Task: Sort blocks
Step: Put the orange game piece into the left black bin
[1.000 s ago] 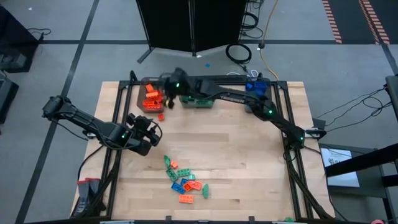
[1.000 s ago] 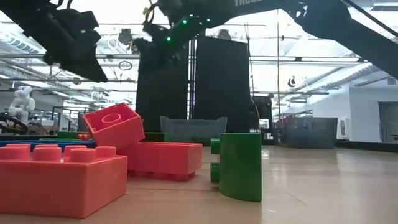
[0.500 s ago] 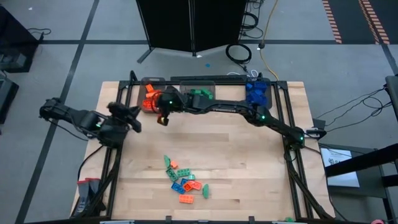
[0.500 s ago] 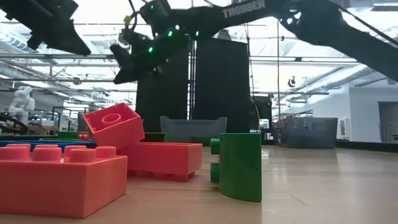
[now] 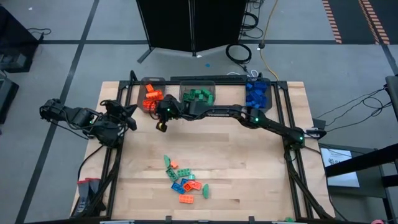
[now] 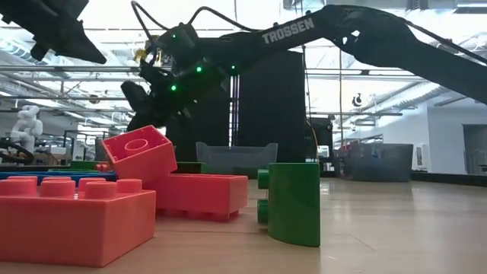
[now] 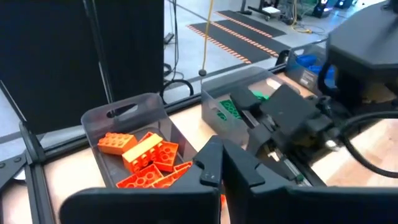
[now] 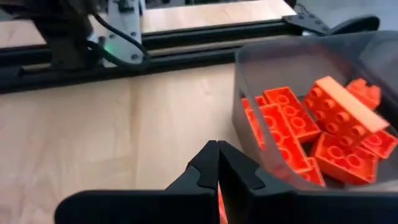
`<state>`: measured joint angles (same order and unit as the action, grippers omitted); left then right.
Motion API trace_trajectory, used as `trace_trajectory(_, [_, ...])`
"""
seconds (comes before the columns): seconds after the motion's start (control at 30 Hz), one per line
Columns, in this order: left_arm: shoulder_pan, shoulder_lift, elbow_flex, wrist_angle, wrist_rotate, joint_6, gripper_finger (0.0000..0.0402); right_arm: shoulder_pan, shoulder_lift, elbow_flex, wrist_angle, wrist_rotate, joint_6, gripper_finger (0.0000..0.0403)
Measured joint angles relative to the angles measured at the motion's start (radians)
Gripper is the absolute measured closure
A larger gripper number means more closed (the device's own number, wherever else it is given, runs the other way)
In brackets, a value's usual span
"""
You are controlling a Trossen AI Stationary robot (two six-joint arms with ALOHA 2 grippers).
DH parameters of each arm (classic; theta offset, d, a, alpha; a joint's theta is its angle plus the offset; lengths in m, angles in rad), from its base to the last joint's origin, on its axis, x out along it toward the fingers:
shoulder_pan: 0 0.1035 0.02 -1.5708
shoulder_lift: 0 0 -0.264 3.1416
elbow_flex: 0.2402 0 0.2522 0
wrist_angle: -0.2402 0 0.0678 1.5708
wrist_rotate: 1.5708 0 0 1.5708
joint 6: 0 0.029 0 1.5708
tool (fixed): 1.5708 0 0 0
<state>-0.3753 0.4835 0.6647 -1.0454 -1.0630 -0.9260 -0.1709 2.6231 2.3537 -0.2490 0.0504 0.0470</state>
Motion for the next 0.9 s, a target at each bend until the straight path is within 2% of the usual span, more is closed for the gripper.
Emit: trace_trajectory(0.9, [0.000,0.000,0.000,-0.016,0.012,-0.002,0.0401,-0.019,0.081,0.001,-0.054,0.000,0.100,0.0403])
